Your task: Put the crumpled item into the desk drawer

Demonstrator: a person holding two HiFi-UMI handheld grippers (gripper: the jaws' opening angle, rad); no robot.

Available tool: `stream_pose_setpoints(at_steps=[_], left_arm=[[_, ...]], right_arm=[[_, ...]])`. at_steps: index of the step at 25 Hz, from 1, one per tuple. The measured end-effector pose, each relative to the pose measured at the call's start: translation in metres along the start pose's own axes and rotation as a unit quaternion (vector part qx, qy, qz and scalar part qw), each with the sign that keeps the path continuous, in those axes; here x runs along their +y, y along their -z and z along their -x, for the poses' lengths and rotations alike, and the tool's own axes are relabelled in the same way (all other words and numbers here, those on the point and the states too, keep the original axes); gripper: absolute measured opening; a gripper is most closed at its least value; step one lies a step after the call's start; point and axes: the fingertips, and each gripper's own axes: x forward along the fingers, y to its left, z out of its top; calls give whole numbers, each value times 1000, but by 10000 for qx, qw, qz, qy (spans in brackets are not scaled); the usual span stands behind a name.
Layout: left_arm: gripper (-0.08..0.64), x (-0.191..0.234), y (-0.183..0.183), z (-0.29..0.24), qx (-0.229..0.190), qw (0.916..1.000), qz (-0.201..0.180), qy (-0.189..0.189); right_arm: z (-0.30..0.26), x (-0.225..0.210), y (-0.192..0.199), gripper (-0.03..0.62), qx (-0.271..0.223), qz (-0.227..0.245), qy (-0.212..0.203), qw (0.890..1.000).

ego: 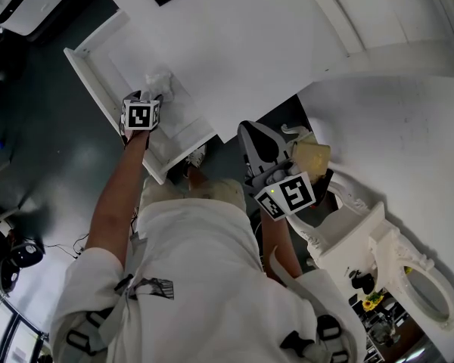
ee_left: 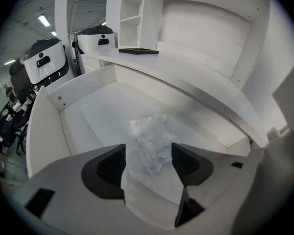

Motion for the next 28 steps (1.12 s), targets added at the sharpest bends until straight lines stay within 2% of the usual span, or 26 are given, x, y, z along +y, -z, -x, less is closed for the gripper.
stream_pose_setpoints(at_steps=[3, 5, 9, 12, 15, 23, 25, 28], left_arm=[[295, 1, -4, 12, -71, 10000, -18, -49], [297, -3, -7, 19, -201, 9998, 6, 57], [296, -9, -21, 42, -750, 9962, 235, 364], [296, -7, -33, 63, -1175, 9917, 335, 410], [286, -3, -37, 80, -1421, 9879, 460, 430], [134, 15, -30, 124, -1746, 9798, 793, 570], [60, 19, -28, 133, -1792, 9775, 844, 719], [17, 23, -28, 151, -1946, 9711, 895, 1051]], right_arm=[[2, 4, -4, 9, -88, 4, -40, 10000], [3, 7, -7, 9, -136, 16, -68, 9999], [1, 16, -12, 9, -212, 59, -159, 9996], [-4, 27, -17, 9, -230, 174, -315, 9991], [-7, 37, -24, 9, -275, 282, -432, 9983], [-17, 69, -48, 9, -427, 563, -679, 9952], [-20, 79, -50, 10, -448, 626, -749, 9942], [-26, 98, -54, 9, -469, 710, -849, 9928]])
